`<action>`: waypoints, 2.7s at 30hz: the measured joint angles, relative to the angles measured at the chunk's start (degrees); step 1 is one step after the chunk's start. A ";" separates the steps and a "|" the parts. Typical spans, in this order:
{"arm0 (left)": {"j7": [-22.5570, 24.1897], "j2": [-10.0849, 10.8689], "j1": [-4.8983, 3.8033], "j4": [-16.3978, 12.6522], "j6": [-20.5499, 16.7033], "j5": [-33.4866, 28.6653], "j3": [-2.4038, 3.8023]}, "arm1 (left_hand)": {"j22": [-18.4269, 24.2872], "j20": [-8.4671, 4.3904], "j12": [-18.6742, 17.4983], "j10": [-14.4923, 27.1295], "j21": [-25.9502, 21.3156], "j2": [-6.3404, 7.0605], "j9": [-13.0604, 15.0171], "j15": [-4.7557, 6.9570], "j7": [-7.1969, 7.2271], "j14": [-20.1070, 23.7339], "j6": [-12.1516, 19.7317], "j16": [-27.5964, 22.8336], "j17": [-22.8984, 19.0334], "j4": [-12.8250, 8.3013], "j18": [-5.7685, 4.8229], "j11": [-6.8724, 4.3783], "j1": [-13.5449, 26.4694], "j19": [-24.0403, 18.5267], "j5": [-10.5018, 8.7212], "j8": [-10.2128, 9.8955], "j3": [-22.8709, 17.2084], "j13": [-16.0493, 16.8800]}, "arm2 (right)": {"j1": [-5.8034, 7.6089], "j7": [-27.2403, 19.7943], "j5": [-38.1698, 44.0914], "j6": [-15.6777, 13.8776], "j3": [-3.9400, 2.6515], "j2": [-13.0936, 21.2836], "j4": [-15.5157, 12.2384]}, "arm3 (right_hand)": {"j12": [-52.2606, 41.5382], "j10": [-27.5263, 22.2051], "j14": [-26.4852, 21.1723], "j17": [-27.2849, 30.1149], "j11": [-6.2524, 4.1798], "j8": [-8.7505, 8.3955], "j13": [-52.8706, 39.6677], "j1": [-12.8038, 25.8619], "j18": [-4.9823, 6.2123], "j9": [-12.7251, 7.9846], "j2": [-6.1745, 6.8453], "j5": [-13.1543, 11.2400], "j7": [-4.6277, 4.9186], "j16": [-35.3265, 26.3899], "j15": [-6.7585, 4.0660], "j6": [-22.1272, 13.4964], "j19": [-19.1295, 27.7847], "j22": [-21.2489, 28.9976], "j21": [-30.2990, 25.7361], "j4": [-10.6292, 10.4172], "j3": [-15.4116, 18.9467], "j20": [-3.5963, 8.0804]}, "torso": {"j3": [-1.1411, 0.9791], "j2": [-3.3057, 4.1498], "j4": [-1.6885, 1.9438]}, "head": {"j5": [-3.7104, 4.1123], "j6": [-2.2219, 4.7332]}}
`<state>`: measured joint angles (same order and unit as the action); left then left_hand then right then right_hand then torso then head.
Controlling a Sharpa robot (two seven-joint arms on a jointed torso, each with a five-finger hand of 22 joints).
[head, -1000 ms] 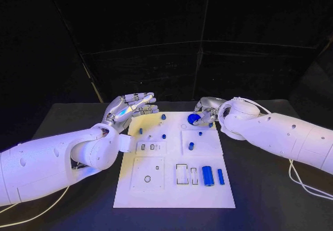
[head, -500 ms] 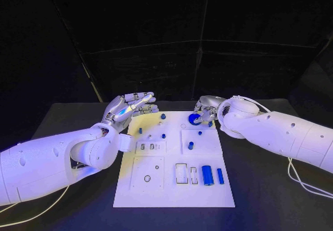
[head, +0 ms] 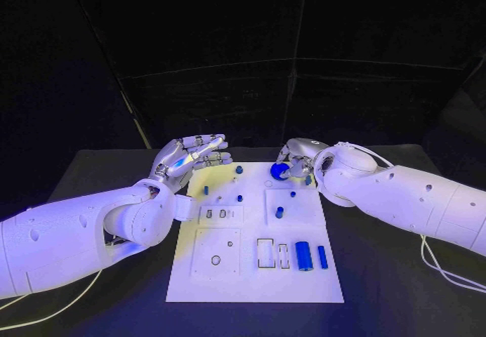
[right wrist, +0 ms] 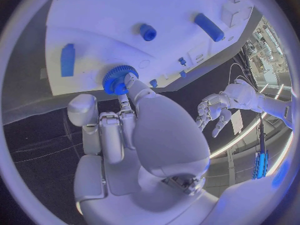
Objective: Assemble the parts on the task board
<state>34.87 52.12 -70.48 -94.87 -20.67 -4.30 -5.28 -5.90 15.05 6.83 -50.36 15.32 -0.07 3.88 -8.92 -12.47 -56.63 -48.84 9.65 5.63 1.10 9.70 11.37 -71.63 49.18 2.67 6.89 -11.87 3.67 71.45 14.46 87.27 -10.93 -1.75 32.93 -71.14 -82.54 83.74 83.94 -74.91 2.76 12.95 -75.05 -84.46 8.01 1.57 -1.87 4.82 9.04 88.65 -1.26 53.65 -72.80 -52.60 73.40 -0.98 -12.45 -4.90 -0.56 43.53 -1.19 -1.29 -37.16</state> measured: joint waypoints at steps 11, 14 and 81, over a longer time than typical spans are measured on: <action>-0.01 0.12 0.00 0.01 0.02 0.00 0.00 | -0.01 0.00 0.00 0.00 0.00 0.00 0.00 0.00 0.00 0.00 0.00 0.00 0.00 0.00 0.00 0.00 0.00 0.00 0.00 0.00 0.00 0.00 | -0.02 0.30 -0.37 -2.89 0.00 -2.33 -5.56 | 0.01 0.12 -0.01 0.00 -0.12 -0.99 0.10 3.52 0.00 0.00 0.51 0.65 0.00 0.00 -0.01 0.00 0.00 0.05 0.00 0.62 -0.62 0.00 | 0.05 0.03 0.14 | -0.36 0.15; -0.02 0.18 0.00 -0.01 0.03 0.00 0.00 | -0.01 0.00 0.00 0.00 0.00 0.00 0.00 0.00 0.00 0.00 0.00 0.00 0.00 0.00 0.00 0.00 0.00 0.00 0.00 0.00 0.00 0.00 | -0.02 0.31 -0.39 -3.43 -0.01 -3.97 -5.41 | 0.01 0.21 -0.01 0.00 -0.21 -0.99 0.10 3.73 0.00 0.00 0.72 0.65 0.00 0.00 -0.01 0.00 0.00 0.06 0.00 0.77 -0.78 0.00 | 0.07 0.07 0.18 | -0.37 0.15; 0.00 0.37 -0.43 0.01 0.00 0.01 0.02 | 0.04 0.01 0.01 0.00 0.00 0.00 0.00 0.00 0.00 0.00 0.00 0.01 -0.04 -0.15 0.00 0.00 0.00 -0.01 0.00 0.01 0.16 0.00 | -1.09 0.87 0.84 1.42 0.11 -15.88 7.30 | 3.55 -3.30 0.00 -0.03 2.45 -7.64 0.11 10.42 0.00 2.23 5.92 -1.62 1.40 -0.01 1.68 -3.95 1.01 1.64 -0.66 -0.73 0.78 -1.46 | -0.12 -0.01 -0.04 | -0.69 -0.45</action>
<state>34.87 52.49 -70.90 -94.86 -20.67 -4.29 -5.26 -5.86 15.05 6.84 -50.36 15.32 -0.07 3.88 -8.92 -12.47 -56.63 -48.84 9.65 5.60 0.95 9.70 11.37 -71.63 49.17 2.67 6.90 -11.71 3.67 70.37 15.33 88.11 -9.51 -1.64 17.04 -63.84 -78.99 80.43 83.94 -74.94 5.21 5.31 -74.94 -74.04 8.01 3.80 4.05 3.20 10.44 88.64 0.42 49.70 -71.79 -50.96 72.73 -1.71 -11.66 -6.36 -0.68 43.53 -1.23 -1.98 -37.61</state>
